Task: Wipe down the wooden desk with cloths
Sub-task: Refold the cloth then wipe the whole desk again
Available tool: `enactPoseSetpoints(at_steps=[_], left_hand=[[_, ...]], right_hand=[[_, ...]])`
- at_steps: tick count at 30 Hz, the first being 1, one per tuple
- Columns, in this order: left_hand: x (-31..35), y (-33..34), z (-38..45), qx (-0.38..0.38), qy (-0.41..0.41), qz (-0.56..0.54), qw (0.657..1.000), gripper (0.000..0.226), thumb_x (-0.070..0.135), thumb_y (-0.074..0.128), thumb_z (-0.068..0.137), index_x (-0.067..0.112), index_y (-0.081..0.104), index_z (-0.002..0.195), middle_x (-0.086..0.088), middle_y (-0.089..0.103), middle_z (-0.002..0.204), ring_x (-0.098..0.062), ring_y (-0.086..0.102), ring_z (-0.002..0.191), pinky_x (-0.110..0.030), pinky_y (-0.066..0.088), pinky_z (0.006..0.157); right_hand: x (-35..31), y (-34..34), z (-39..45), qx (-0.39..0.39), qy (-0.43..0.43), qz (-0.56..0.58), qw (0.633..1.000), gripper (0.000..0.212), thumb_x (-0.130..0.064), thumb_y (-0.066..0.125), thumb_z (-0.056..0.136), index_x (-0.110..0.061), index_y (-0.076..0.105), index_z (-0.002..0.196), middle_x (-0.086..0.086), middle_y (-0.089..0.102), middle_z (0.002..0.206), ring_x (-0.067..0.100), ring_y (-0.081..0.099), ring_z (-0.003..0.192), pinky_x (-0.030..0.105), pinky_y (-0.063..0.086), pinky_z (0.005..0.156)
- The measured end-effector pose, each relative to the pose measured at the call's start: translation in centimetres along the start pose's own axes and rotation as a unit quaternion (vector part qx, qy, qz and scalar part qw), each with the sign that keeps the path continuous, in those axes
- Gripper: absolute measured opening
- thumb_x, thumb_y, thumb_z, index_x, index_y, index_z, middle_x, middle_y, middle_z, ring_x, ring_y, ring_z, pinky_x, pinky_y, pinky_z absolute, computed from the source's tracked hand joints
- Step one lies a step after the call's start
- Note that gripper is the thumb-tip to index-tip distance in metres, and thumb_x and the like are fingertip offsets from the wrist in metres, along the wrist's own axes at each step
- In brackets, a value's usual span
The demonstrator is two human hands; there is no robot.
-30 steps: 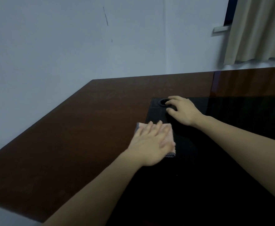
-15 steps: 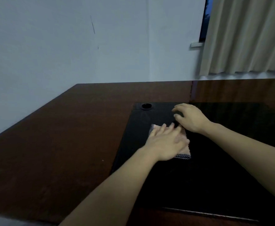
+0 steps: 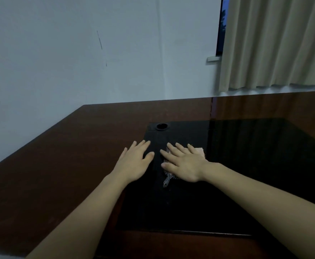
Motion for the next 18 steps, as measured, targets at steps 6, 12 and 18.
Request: enactPoseSetpoints(at_steps=[6,12,18], left_hand=[[1.8,1.1,1.4,-0.007,0.022,0.002,1.000,0.055,0.044,0.035,0.109,0.030,0.022,0.161,0.008,0.013,0.169,-0.016,0.002,0.157,-0.044,0.004,0.127],[3.2,2.4,2.7,-0.015,0.019,0.014,1.000,0.055,0.044,0.035,0.109,0.033,0.021,0.161,0.009,0.011,0.169,-0.016,0.002,0.157,-0.044,0.003,0.126],[2.6,3.4,2.9,-0.028,-0.003,0.048,0.998,0.054,0.045,0.032,0.109,0.035,0.021,0.161,0.011,0.010,0.169,-0.015,0.003,0.156,-0.041,0.003,0.126]], right_hand=[[2.5,0.0,-2.1,-0.018,-0.050,0.004,0.999,0.072,-0.067,0.019,0.102,-0.036,-0.012,0.160,-0.015,-0.018,0.166,0.010,-0.019,0.153,0.040,-0.015,0.123],[10.7,-2.3,2.0,0.001,0.025,-0.027,0.999,0.073,-0.069,0.014,0.101,-0.033,-0.004,0.162,-0.011,-0.013,0.168,0.013,-0.009,0.155,0.044,-0.004,0.125],[12.2,-3.1,4.9,0.008,0.061,-0.026,0.998,0.072,-0.064,0.014,0.103,-0.027,-0.004,0.162,-0.007,-0.013,0.169,0.017,-0.008,0.156,0.047,-0.004,0.125]])
Point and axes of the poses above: each hand's wrist, its own z-axis towards the middle knuckle, its own y-axis out of the palm, x = y × z, the point moved 2 cm from there along z, towards the middle knuckle
